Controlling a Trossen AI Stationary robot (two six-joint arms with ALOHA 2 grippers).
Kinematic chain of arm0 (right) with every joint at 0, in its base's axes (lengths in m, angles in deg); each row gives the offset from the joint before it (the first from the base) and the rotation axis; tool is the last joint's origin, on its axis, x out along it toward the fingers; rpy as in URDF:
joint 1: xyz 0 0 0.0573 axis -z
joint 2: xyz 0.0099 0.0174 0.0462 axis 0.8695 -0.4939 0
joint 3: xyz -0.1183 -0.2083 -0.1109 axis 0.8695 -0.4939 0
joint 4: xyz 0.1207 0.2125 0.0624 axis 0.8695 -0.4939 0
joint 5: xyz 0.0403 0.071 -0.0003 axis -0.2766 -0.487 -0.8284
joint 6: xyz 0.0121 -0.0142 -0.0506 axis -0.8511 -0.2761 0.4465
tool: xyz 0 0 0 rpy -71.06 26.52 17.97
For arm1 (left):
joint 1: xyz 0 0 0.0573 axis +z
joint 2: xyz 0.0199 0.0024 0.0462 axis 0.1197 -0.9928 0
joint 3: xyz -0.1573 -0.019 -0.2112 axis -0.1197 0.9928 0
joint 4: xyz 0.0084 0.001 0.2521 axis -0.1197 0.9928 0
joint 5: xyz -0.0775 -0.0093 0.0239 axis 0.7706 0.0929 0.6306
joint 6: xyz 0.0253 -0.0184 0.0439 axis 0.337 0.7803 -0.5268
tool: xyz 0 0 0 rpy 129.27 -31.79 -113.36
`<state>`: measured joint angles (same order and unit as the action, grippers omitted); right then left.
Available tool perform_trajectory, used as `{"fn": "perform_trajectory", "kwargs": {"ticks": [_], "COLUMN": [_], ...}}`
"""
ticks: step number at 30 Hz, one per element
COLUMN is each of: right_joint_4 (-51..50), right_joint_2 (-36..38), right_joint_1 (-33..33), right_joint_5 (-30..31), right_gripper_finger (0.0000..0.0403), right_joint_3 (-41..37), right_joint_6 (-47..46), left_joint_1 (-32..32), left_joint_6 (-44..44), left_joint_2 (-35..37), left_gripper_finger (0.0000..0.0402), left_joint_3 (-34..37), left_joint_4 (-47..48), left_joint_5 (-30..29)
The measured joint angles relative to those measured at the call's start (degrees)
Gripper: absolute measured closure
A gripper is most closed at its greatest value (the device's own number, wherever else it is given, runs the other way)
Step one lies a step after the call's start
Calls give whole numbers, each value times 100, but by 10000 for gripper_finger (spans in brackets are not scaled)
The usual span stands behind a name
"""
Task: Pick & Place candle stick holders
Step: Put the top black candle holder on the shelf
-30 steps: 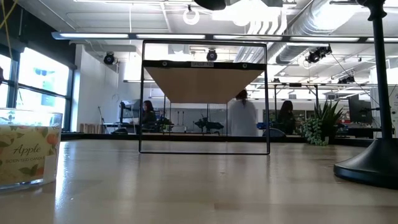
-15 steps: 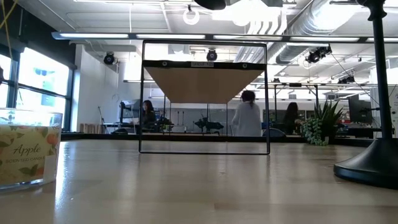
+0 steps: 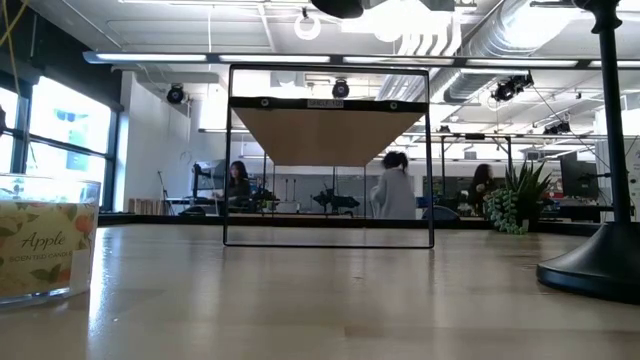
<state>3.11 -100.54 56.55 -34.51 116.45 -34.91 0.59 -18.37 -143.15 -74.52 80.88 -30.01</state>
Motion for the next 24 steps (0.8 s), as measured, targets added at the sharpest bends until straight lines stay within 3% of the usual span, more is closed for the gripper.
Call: {"fn": "perform_trajectory", "kwargs": {"ticks": [6,14,18,24], "right_joint_4": [4,305,314,529], "right_joint_2": [4,7,30,225], "right_joint_1": [47,-51,-251,-769], "right_joint_5": [87,795,1130,1671], "right_gripper_finger": [307,176,144,136], "right_joint_3": [0,0,0,0], "right_joint_6": [-175,-243,421,1296], "left_joint_1": [-4,4,2,2], "left_joint_6": [-98,139,137,189], "left_joint_2": [0,-2,-2,-2], "left_gripper_finger": [389,394,394,394], "left_joint_3": [0,0,0,0], "left_joint_4": [15,150,162,147], "left_joint_5": [-61,-158,-155,-323]}}
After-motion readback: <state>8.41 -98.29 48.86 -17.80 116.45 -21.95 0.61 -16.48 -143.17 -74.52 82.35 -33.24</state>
